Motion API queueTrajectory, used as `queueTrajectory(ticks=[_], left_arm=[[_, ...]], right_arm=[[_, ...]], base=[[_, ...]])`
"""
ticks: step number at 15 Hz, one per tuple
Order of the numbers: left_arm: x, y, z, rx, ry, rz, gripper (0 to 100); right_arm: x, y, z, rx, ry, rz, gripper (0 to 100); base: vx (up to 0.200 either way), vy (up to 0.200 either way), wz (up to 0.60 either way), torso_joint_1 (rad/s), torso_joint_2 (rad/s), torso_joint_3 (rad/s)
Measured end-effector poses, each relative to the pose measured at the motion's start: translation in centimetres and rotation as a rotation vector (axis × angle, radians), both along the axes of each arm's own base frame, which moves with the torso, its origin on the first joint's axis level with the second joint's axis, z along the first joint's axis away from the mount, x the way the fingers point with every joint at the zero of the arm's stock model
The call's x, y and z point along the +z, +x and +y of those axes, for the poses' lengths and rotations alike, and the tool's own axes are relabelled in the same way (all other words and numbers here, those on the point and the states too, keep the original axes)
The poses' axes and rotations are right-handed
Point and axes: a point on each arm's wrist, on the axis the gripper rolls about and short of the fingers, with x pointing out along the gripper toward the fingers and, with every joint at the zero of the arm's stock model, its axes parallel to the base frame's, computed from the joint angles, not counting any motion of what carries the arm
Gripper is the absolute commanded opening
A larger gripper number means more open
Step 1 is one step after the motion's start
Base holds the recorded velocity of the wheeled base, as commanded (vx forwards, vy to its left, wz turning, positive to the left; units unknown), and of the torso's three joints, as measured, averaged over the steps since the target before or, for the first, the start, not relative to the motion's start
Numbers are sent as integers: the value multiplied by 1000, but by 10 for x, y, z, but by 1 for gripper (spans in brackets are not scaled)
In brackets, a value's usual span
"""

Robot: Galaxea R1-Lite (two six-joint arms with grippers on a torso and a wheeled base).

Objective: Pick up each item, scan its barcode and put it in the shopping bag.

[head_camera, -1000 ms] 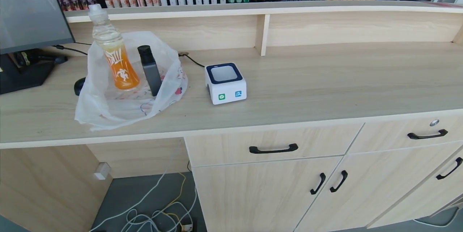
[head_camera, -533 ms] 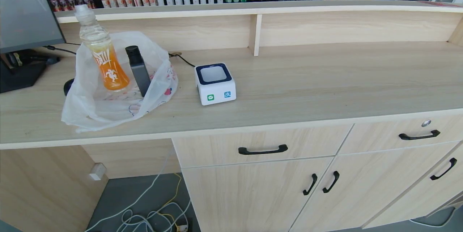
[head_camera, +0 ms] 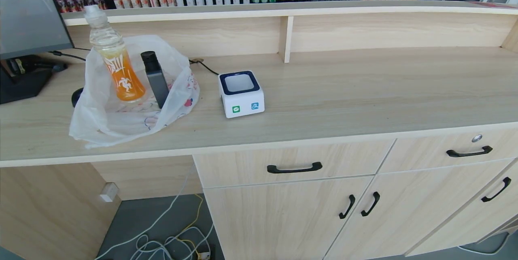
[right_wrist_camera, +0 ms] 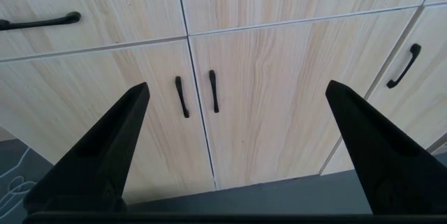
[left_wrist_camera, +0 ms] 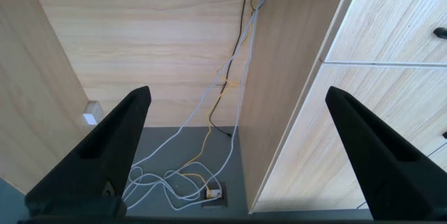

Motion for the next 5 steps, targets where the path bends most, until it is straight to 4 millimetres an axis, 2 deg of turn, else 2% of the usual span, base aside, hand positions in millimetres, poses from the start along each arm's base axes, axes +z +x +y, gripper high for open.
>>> queueTrajectory(ticks=[5], left_arm=[[0, 0, 0, -1, -1, 0, 100]], right_arm=[[0, 0, 0, 1, 0, 0, 100]], base=[[0, 0, 0, 0, 0, 0]])
